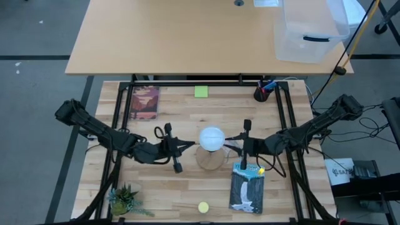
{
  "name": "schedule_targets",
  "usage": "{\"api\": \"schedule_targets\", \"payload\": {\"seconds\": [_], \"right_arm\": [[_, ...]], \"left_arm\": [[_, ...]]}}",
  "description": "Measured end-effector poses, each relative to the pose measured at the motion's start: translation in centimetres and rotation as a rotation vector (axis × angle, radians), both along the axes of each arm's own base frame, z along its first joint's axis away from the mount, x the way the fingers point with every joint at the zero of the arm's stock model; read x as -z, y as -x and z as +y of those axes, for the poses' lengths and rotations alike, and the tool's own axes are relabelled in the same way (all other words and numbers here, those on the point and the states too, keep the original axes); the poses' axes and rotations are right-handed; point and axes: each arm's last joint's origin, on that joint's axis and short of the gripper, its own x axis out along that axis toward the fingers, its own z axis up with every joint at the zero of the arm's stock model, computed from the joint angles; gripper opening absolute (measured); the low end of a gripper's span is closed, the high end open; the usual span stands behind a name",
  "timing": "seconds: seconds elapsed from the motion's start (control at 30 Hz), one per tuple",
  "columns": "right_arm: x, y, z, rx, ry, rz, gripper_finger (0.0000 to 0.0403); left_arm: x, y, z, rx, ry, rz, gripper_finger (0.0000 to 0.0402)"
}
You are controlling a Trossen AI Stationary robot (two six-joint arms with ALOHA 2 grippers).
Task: Screw lightbulb
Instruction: Insert the white lightbulb into the brown lamp
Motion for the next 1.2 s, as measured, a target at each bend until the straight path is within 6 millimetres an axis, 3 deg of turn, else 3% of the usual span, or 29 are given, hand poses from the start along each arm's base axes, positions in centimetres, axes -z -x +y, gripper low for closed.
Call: {"api": "schedule_targets", "payload": {"seconds": [0.3, 0.63, 1.2], "right_arm": [[-0.6, -0.1, -0.3, 0.081, 0.092, -0.04, 0.0004], [-1.3, 0.0, -0.4, 0.113, 0.159, -0.08, 0.0001], [-1.1, 0.2, 0.1, 0.101, 0.188, -0.056, 0.0]], "left_arm": [[-0.8, -0.2, 0.0, 0.056, -0.048, -0.071, 0.0001], [-1.0, -1.1, 1.8, 0.077, -0.011, -0.087, 0.0], [-0.9, -1.4, 2.9, 0.045, -0.015, -0.076, 0.0]]}}
